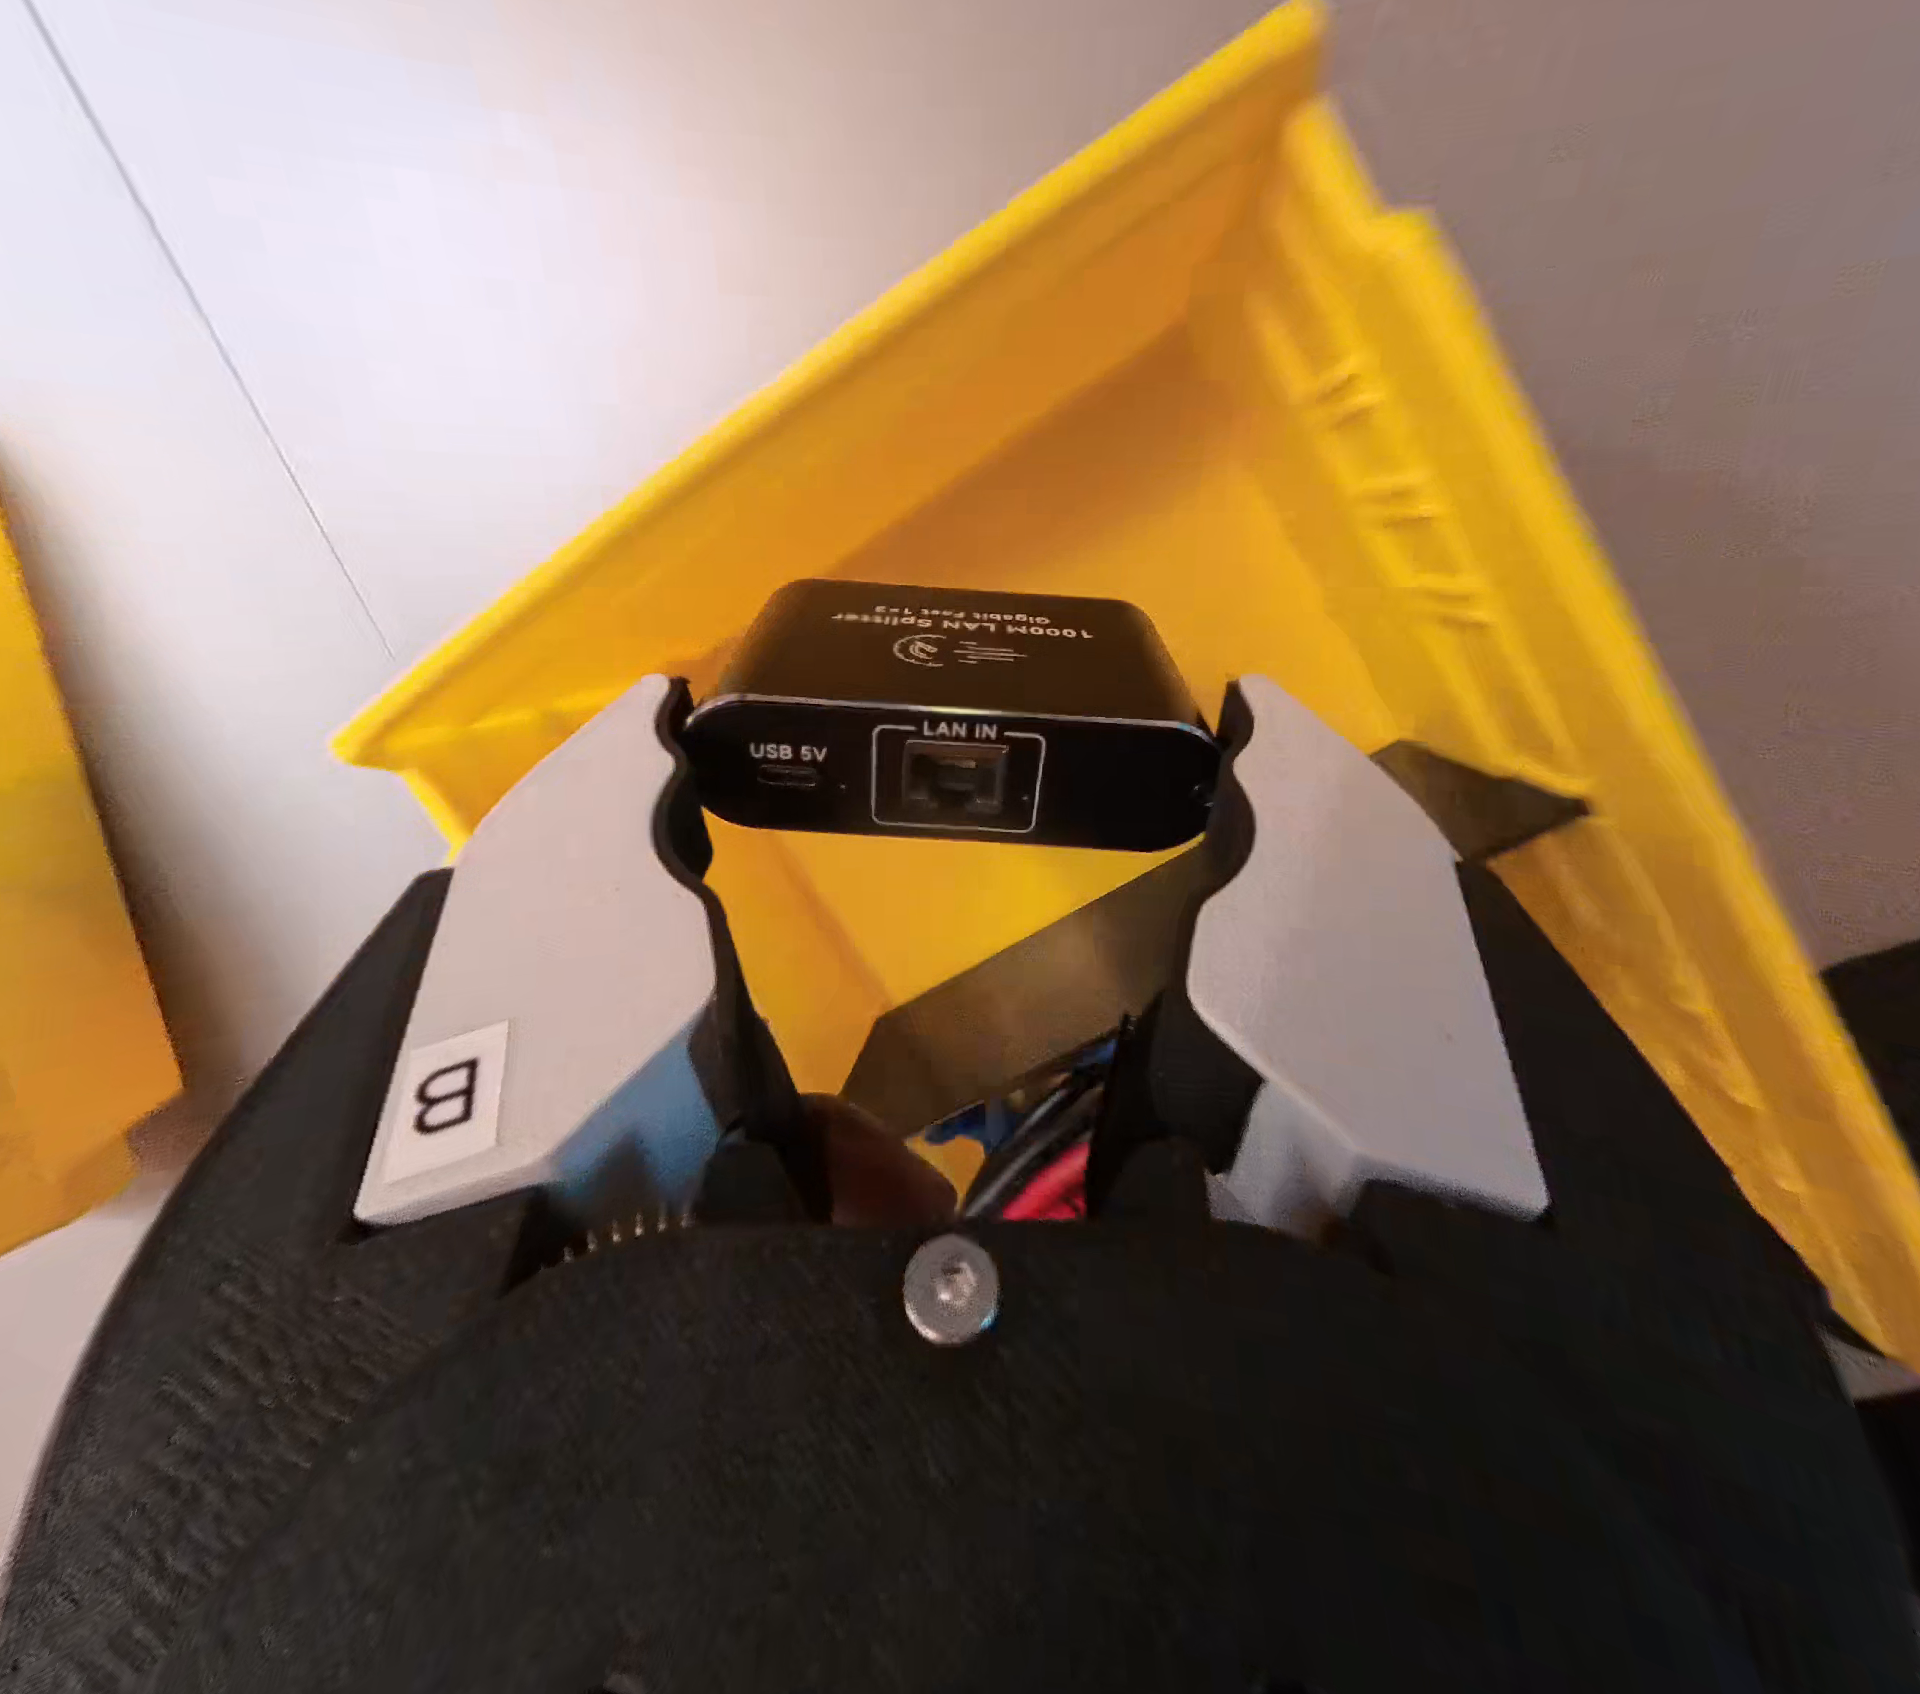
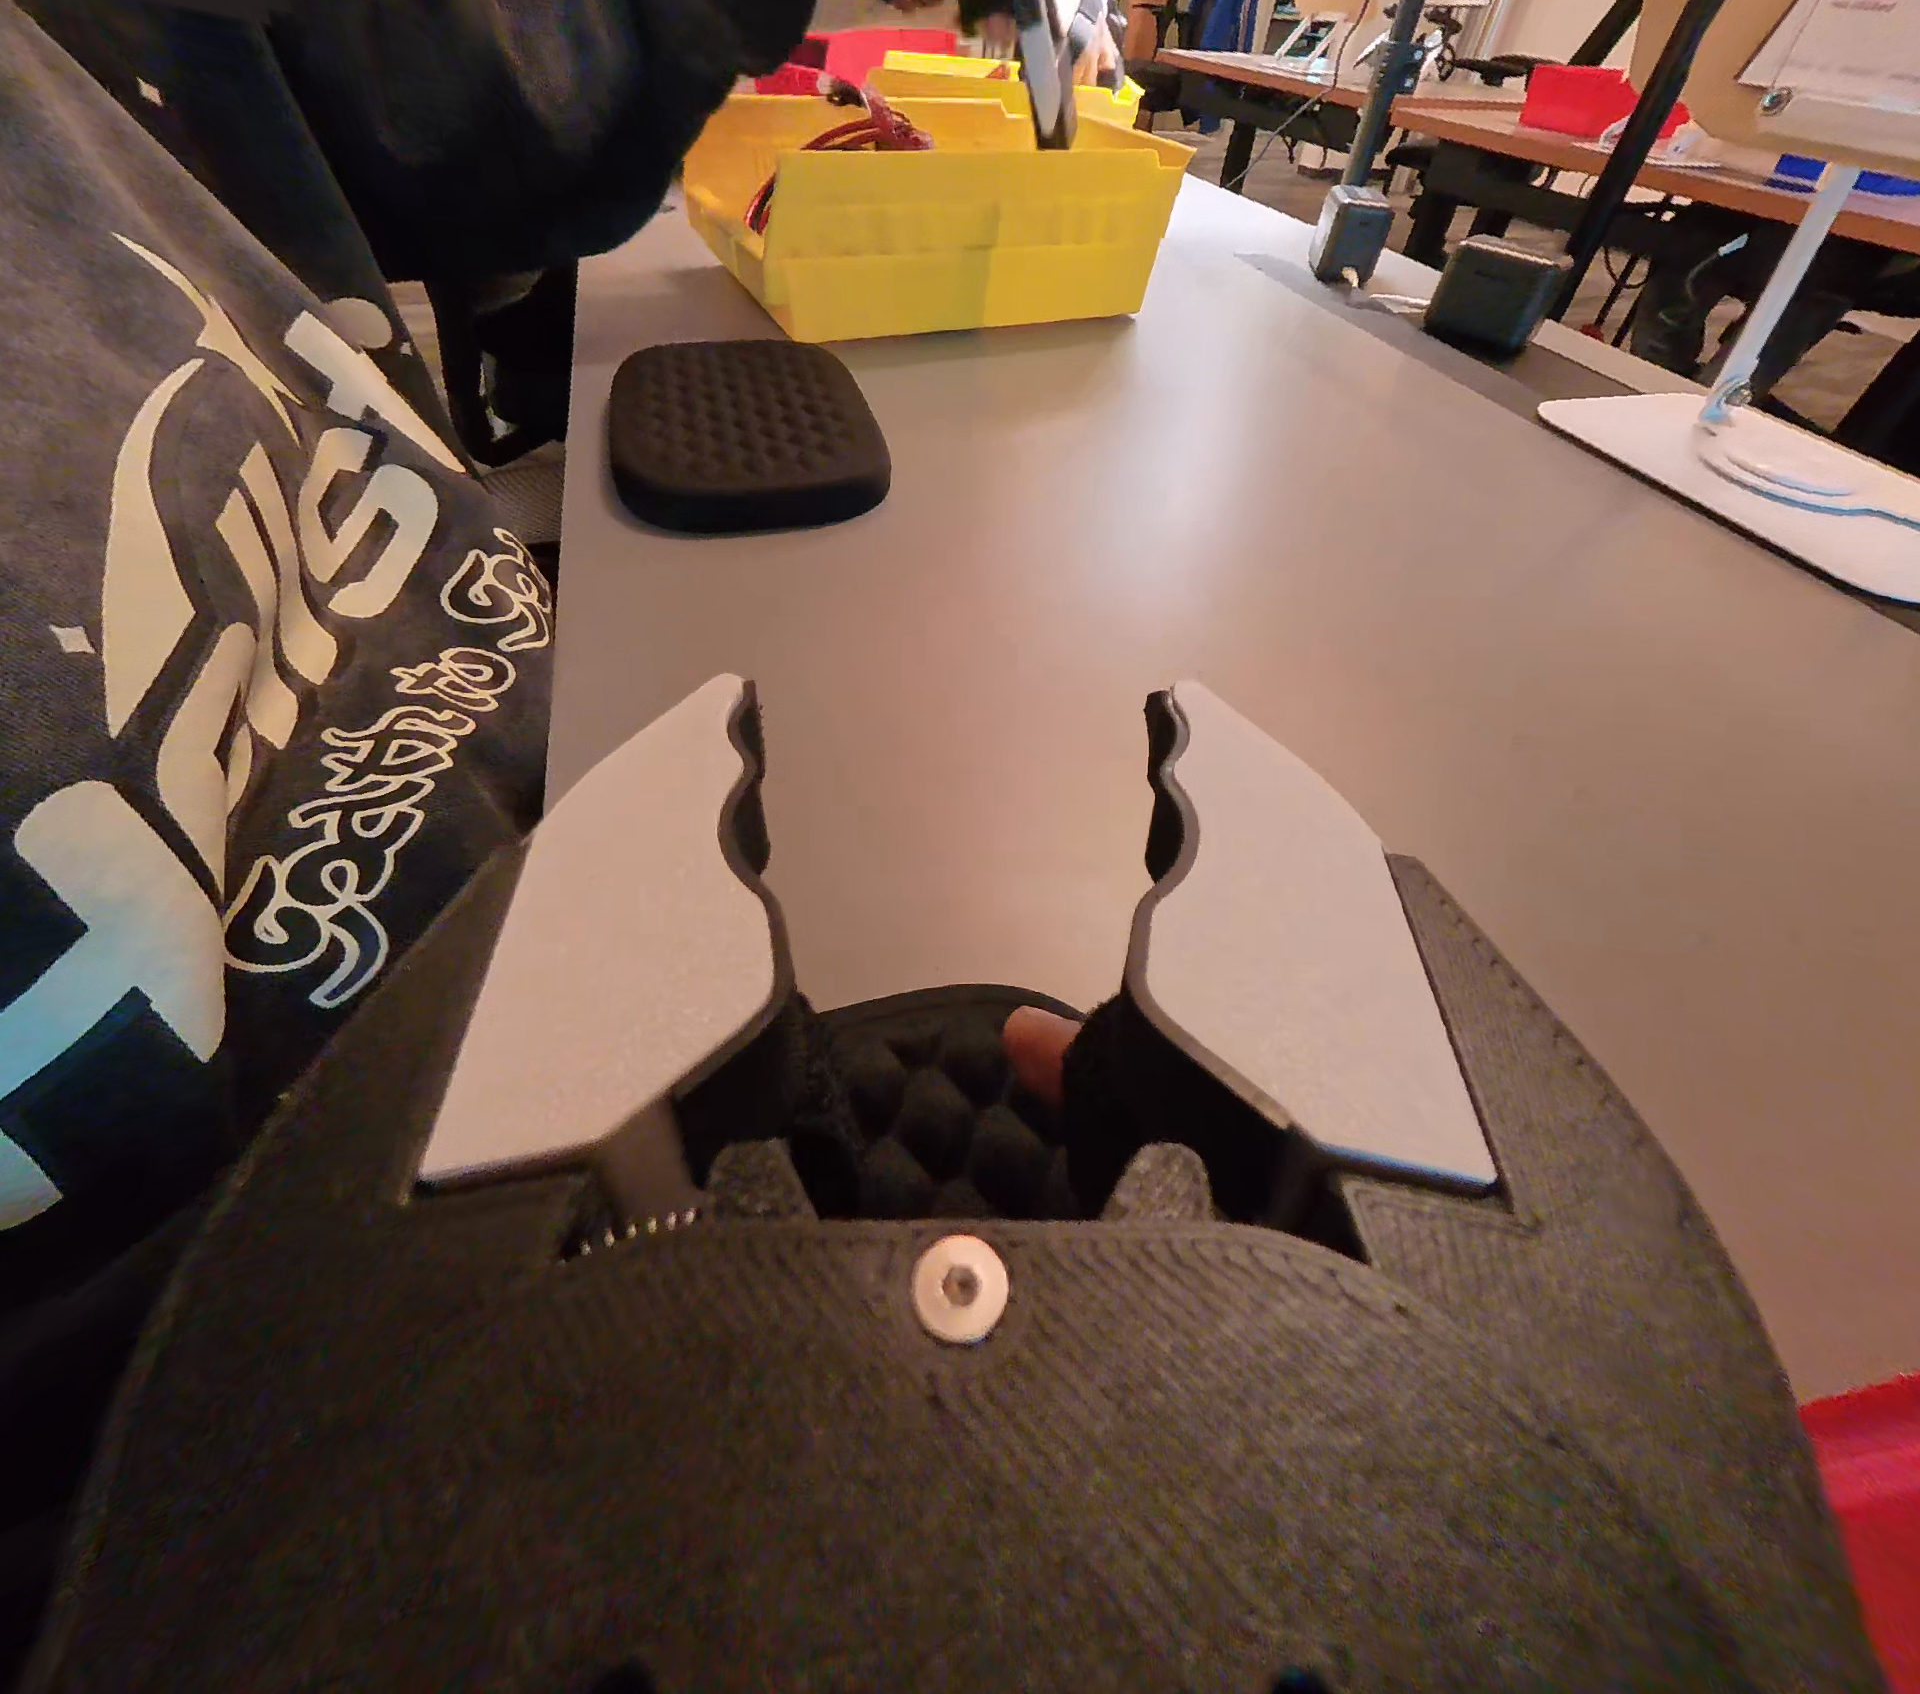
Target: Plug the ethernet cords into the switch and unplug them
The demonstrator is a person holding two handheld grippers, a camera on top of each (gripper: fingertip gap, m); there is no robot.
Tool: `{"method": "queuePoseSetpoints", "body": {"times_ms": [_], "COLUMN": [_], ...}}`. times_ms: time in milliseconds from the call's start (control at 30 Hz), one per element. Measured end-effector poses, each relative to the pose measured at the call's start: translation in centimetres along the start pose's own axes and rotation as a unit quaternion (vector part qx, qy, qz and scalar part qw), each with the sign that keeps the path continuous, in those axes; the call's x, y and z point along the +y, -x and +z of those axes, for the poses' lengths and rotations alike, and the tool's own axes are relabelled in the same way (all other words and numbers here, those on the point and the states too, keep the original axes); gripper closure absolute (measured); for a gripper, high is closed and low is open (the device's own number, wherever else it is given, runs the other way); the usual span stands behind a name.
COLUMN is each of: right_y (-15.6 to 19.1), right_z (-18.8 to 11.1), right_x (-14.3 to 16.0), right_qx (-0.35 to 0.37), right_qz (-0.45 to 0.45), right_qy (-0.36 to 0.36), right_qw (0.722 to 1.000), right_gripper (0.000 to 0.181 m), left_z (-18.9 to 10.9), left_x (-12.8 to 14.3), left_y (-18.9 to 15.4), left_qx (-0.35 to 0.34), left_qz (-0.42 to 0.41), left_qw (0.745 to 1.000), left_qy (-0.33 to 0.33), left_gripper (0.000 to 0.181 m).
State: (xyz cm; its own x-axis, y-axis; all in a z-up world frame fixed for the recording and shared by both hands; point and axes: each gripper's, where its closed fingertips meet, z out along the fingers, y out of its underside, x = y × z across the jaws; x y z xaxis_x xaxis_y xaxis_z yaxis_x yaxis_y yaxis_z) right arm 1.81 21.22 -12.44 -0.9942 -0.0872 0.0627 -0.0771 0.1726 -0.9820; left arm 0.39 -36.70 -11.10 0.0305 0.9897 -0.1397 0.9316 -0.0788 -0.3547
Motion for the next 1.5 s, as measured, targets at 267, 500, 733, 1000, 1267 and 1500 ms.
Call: {"method": "queuePoseSetpoints", "body": {"times_ms": [267, 500, 733, 1000, 1267, 1500], "right_y": [0.2, 1.3, 3.7, 8.5, 12.6, 10.0], "right_z": [0.1, 1.2, 5.0, 8.7, 7.4, 5.7], "right_x": [0.2, -0.2, -2.5, -5.5, -8.1, -9.9], "right_qx": [0.003, -0.008, -0.071, -0.284, -0.464, -0.276], "right_qz": [-0.020, -0.044, 0.055, 0.182, 0.217, 0.027], "right_qy": [0.009, 0.006, -0.040, -0.052, -0.146, -0.255], "right_qw": [1.000, 0.999, 0.995, 0.940, 0.846, 0.926], "right_gripper": [0.111, 0.110, 0.102, 0.107, 0.156, 0.157], "left_z": [-10.5, -12.8, -12.7, -13.9, -14.9, -16.4], "left_x": [-4.1, -1.7, 1.5, 7.1, 9.3, 5.0], "left_y": [-8.4, -21.1, -36.5, -48.5, -51.7, -50.5], "left_qx": [0.061, 0.069, 0.116, 0.241, 0.316, 0.352], "left_qz": [0.059, 0.207, 0.404, 0.587, 0.639, 0.435], "left_qw": [0.950, 0.905, 0.836, 0.711, 0.636, 0.696], "left_qy": [-0.301, -0.364, -0.351, -0.302, -0.295, -0.449], "left_gripper": [0.087, 0.088, 0.087, 0.088, 0.087, 0.080]}}
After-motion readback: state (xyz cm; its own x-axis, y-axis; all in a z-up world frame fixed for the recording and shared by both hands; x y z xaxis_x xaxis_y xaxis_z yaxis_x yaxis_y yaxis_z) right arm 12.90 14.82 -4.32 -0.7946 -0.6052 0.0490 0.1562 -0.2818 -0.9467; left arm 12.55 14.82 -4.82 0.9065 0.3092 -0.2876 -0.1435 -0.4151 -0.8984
